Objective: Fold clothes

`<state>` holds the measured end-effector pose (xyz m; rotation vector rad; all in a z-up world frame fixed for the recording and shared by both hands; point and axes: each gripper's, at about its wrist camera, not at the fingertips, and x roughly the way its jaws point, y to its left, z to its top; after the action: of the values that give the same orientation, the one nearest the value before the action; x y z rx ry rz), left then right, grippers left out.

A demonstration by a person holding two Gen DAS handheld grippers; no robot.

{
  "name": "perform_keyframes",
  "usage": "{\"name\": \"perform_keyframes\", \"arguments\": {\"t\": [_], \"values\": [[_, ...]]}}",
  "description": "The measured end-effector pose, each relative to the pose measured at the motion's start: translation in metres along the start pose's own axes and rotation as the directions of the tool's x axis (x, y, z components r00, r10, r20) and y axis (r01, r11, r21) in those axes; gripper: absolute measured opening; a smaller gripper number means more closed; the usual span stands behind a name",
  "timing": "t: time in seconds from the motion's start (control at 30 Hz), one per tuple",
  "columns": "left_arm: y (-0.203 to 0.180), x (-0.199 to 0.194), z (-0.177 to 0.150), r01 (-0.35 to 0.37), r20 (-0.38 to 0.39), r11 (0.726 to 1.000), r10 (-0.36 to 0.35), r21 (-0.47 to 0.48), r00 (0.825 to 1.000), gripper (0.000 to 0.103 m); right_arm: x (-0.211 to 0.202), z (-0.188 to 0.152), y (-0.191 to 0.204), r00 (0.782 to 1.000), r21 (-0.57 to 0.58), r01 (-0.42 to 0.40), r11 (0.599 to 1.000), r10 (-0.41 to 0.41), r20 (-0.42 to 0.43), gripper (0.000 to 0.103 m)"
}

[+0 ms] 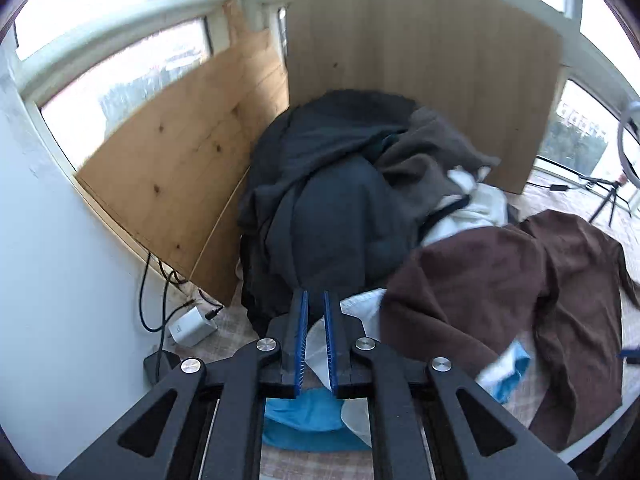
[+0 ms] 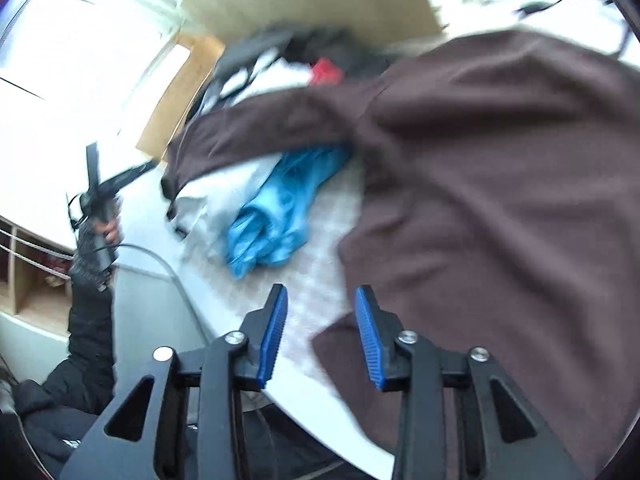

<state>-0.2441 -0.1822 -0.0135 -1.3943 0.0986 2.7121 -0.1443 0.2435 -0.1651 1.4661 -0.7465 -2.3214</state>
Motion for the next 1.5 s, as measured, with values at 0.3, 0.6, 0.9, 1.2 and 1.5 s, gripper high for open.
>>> {"name": "perform_keyframes", "arguments": {"t": [0.3,0.6,0.9,1.2,1.5], "values": [[-0.191,0.027,-0.120,0.446,-0.246,0.861,-0.390,0.244,0.888,0.030,-0.088,-0.108,-0.142,0.912,0.273,0.397,0.876,-0.411,-0.009,0.041],[-0.283,0.106,-0.203,0.405,-0.450,0.878,-0.263,0.256,0.854,0.028,-0.092,-0.170,-0.191,0.886,0.267,0.460,0.847,-0.455,-0.083,0.041],[-0.298,0.099,-0.231,0.372,-0.402,0.905,-0.268,0.208,0.875,0.007,-0.095,-0.180,-0.198,0.883,0.208,0.468,0.859,-0.462,-0.080,0.041],[-0.258,0.015,-0.261,0.375,-0.306,0.922,-0.330,0.099,0.893,0.006,-0.096,-0.185,-0.197,0.904,0.119,0.427,0.896,-0.418,-0.093,0.041],[-0.266,0.001,-0.254,0.420,-0.313,0.907,-0.390,0.033,0.866,0.006,-0.120,-0.185,-0.216,0.969,0.163,0.248,0.955,-0.241,-0.060,0.007]]}}
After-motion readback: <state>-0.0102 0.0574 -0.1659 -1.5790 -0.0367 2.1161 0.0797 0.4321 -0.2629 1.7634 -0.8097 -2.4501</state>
